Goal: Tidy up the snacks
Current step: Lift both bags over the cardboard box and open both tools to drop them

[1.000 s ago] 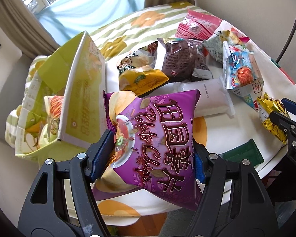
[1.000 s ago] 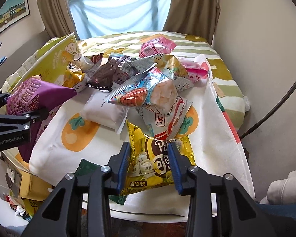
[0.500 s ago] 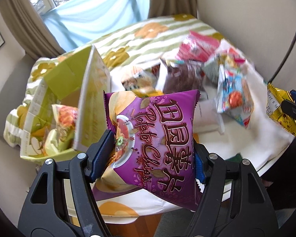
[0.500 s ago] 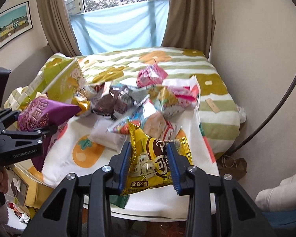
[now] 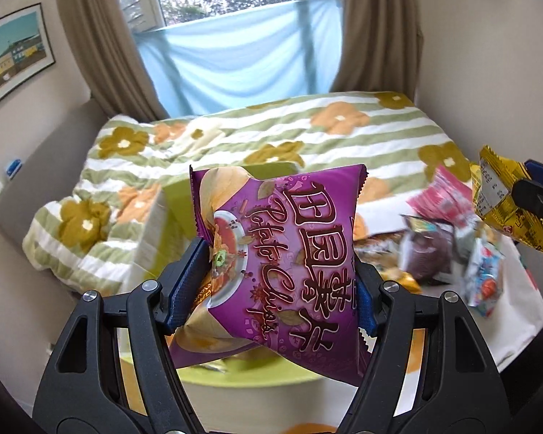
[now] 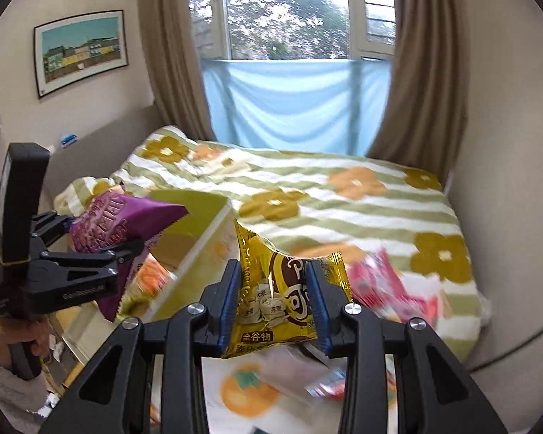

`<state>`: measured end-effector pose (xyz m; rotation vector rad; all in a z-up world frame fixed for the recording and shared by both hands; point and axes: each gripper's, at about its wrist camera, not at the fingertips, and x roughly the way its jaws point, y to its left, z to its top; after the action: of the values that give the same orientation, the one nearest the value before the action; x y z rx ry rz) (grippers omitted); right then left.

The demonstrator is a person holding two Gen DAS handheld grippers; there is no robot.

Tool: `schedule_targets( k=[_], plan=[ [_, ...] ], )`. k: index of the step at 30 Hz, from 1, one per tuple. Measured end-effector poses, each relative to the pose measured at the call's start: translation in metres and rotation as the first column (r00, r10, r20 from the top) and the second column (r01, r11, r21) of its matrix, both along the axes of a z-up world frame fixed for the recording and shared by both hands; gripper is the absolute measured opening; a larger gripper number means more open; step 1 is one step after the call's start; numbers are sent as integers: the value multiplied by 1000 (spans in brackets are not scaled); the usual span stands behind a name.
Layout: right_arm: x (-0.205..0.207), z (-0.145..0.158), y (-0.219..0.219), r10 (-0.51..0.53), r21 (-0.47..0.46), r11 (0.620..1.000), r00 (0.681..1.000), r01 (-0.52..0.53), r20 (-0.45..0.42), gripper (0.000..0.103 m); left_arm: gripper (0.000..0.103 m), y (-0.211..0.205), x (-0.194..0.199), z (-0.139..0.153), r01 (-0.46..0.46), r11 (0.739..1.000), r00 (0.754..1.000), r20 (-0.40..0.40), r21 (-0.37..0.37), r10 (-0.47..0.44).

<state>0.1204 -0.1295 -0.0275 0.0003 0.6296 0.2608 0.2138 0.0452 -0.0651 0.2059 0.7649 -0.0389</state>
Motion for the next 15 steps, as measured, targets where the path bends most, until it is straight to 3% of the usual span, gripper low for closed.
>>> schedule_targets(
  k=[8, 15],
  plan=[
    [82, 14, 106, 102, 41, 994, 995, -103, 16, 34, 68, 100, 71, -8, -9, 1000, 999, -49, -13, 8],
    [138, -6, 170, 103, 68, 993, 994, -99, -46, 33, 69, 142, 120, -44, 50, 998, 989, -137, -33, -54]
  ],
)
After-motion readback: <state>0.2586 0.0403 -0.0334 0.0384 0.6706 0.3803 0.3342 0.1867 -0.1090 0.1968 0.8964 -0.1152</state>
